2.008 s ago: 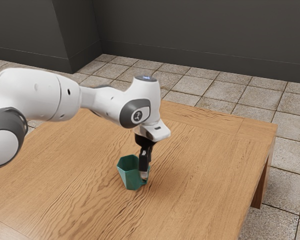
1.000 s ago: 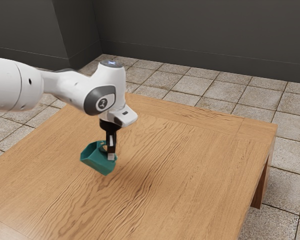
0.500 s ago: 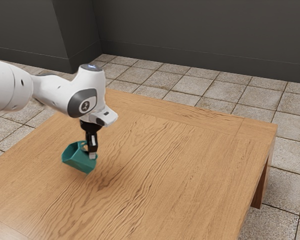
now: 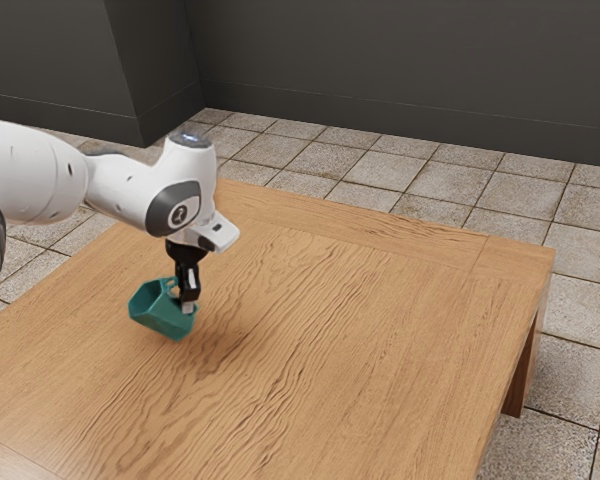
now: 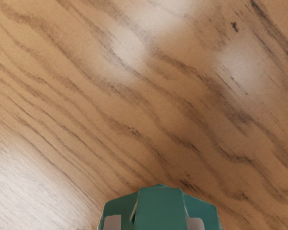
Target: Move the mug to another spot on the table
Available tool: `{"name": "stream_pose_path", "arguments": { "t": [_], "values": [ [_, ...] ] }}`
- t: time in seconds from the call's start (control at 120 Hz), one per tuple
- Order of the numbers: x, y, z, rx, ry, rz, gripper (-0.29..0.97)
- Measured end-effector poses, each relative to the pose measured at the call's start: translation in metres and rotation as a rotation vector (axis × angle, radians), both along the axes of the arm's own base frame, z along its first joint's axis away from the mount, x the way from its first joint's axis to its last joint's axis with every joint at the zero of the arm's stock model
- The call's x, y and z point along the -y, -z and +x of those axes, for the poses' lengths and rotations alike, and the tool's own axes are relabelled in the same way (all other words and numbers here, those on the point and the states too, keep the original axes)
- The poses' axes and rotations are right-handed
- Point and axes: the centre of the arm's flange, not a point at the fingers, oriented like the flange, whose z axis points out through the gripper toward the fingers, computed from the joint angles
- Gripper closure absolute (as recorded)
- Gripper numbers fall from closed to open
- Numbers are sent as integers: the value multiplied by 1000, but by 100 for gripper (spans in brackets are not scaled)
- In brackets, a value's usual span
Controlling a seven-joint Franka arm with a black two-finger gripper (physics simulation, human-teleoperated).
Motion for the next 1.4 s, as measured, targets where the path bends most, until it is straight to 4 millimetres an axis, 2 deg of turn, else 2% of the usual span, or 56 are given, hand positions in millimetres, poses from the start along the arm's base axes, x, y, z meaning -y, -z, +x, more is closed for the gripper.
{"name": "stream_pose_path", "arguments": {
  "t": [0.133,0.217,0.317,0.55,0.717,0.858,1.017,1.275,1.4],
  "values": [
    [-1,8,4,-3,-2,5,79],
    [0,5,12,11,1,8,79],
    [2,11,21,10,3,12,78],
    [9,15,24,4,11,9,78],
    [10,21,23,-15,13,-6,52],
    [11,26,22,-31,19,-15,39],
    [14,22,25,-27,28,-26,34],
    [47,25,26,-35,80,-59,30],
    [52,25,26,-36,90,-65,30]
  ]
}}
